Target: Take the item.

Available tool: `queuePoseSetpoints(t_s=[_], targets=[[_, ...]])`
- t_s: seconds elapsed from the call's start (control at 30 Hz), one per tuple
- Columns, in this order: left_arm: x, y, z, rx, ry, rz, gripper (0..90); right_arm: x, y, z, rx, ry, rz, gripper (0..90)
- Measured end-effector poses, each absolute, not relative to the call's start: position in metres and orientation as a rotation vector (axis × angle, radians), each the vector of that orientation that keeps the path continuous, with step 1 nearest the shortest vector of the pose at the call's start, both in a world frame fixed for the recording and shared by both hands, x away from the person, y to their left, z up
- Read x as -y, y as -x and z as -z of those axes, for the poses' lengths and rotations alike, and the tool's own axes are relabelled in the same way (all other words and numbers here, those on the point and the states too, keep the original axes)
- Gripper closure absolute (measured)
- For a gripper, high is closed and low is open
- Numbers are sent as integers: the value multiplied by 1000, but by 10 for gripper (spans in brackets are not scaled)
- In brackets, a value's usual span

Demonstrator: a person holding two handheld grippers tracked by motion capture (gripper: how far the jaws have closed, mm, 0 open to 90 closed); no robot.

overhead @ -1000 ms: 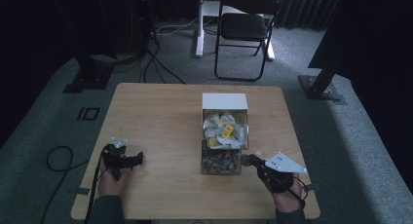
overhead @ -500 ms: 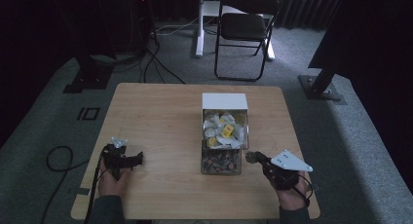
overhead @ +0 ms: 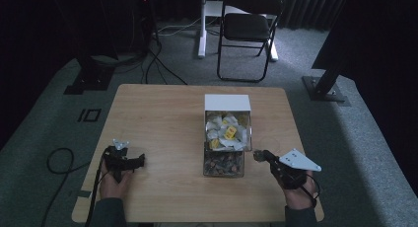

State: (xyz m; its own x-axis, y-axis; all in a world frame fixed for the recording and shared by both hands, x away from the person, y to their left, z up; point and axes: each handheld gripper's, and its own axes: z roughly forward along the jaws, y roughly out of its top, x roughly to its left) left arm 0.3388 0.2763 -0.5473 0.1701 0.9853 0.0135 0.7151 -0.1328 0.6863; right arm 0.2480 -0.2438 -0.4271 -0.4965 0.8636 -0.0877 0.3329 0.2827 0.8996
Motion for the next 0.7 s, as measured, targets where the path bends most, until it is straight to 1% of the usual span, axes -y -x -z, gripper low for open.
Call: queuePoseSetpoints(t_s=[0.7], targets=[[-276,-339,547,-1601,-1912,-651,20,258,-257,426,-1924,-1107,-1171,900]])
